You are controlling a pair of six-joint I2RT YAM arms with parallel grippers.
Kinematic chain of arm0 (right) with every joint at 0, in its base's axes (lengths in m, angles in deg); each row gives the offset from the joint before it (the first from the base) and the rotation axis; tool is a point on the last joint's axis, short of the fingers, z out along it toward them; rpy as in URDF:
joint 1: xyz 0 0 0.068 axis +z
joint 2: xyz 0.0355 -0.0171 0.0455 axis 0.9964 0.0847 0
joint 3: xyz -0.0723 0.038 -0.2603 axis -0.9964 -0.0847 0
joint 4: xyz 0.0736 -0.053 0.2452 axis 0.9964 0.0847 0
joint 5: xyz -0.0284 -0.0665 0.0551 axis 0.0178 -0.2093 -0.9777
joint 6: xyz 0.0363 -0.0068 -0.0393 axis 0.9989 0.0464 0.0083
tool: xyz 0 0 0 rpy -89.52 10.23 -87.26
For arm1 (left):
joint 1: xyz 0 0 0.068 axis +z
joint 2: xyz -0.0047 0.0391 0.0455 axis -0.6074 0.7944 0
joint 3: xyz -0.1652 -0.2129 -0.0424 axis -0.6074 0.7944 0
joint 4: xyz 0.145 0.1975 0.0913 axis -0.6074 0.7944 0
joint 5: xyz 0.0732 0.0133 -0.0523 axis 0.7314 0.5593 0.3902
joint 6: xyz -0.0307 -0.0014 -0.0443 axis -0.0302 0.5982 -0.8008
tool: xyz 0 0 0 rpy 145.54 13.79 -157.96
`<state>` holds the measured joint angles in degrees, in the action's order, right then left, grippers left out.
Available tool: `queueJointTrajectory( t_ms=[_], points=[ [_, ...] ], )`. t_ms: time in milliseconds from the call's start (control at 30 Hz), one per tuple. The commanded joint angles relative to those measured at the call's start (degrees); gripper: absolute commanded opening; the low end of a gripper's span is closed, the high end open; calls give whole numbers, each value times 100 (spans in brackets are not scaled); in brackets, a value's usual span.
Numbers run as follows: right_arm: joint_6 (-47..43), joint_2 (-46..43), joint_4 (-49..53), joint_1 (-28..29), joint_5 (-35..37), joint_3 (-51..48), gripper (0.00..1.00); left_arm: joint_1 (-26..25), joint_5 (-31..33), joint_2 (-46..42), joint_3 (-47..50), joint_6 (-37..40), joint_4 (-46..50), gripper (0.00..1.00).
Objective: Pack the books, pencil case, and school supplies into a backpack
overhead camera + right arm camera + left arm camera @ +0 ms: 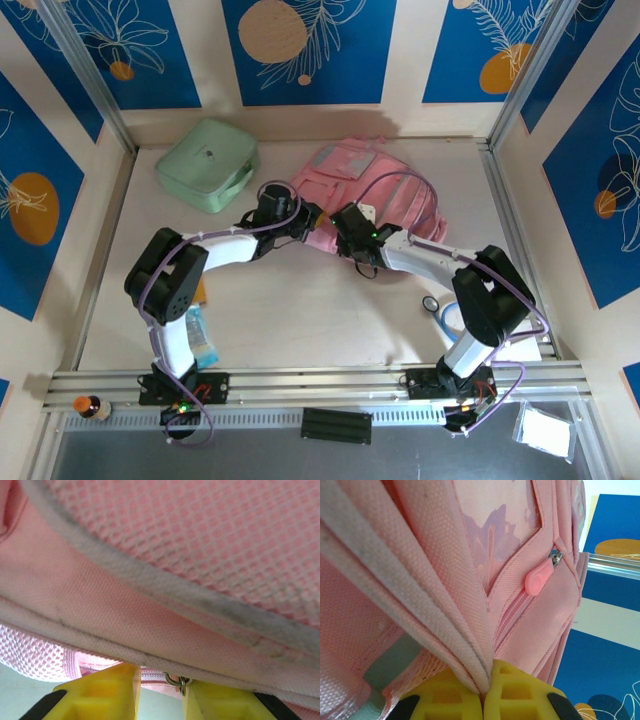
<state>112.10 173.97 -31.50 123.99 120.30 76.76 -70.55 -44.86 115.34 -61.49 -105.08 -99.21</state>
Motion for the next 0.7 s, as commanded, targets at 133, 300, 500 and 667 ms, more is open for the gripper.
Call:
queueJointTrajectory(
  t_ms=[133, 300, 500, 667],
  points=[
    [-779, -303, -792, -543, -192, -51, 21, -159, -161, -426, 215, 17, -77, 0],
    [-859, -372, -574, -604, -250, -139, 14, -157, -192, -263, 148, -14, -165, 0],
    [-565, -598, -140, -822, -89, -471, 11, -115, -135, -170, 53, 89, -51, 0],
    [-384, -931, 139, -1102, 12, -956, 12, 25, -36, -178, 14, 274, 127, 0]
  ],
)
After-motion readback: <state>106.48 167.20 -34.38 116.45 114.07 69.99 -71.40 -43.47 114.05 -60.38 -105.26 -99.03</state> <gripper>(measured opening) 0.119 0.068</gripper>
